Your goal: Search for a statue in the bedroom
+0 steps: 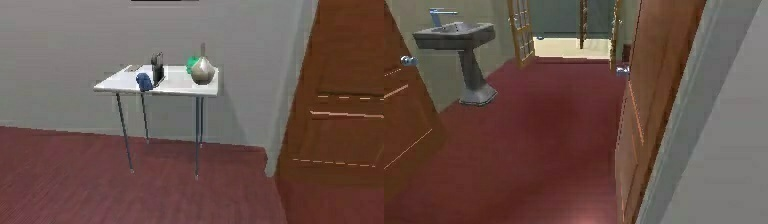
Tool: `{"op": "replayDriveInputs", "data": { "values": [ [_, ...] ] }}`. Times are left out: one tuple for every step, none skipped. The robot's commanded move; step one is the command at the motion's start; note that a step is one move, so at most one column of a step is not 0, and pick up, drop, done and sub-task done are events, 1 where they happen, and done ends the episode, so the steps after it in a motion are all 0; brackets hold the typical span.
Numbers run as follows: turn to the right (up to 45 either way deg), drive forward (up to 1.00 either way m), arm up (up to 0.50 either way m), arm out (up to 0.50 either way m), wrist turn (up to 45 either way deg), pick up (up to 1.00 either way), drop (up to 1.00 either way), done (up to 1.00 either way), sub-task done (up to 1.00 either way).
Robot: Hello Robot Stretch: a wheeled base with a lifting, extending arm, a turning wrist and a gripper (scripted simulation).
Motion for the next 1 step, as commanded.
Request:
{"op": "replayDriveInputs", "data": {
  "values": [
    [45.0, 0.00, 0.00, 0.00, 0.0, 0.00, 0.00, 0.00, 0.00]
  ]
}}
